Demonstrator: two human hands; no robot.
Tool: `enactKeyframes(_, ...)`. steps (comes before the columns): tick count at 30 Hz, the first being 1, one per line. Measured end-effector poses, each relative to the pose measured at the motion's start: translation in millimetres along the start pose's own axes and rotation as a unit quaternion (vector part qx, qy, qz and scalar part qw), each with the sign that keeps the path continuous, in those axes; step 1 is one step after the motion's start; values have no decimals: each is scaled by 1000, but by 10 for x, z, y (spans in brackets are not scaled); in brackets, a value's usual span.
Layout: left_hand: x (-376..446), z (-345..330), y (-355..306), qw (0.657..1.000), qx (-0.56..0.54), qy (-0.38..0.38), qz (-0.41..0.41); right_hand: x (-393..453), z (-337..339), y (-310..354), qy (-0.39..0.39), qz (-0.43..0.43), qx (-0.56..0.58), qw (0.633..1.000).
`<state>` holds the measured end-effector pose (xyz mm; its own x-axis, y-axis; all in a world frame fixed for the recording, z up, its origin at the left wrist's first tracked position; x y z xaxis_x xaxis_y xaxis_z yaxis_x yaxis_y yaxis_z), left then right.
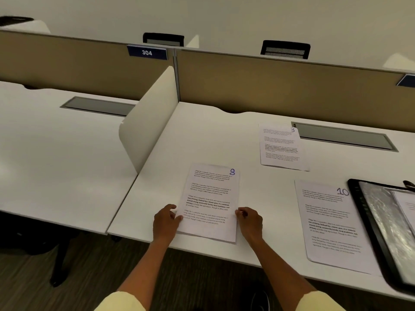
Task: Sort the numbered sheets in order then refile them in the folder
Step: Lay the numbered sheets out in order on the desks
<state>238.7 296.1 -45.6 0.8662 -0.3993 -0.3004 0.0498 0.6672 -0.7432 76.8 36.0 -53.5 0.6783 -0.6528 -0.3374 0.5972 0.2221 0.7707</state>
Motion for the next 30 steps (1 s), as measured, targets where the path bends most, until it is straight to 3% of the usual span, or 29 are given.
enactKeyframes(6,-96,-30,-39,992,105,-57,-38,-116,-83,-43,9,73,-108,991)
enactKeyframes(12,-88,-308,-6,960,249,93,-84,-255,-277,-83,72,122,-289,947)
enactKeyframes(16,-110,-386,22,942,305,129,-63,-291,-349,-121,116,111,-355,921)
enactKeyframes(23,-102,-371,25,944,296,134,-65,-309,-358,-65,131,106,-378,910)
enactKeyframes(30,-137,-355,-207,955,254,71,-134,-414,-158,-32,59,112,-292,948)
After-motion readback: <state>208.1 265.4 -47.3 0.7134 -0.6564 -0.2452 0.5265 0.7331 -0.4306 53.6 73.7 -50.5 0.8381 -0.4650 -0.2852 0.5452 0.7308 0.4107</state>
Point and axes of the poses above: each hand's wrist, its own x-axis towards the middle knuckle, its own z-axis out of the back of the hand, y = z × x, the point moved 6 cm from there along x, towards the middle knuckle, and after that the axes turned 11 degrees about y, right-handed, at the moved point
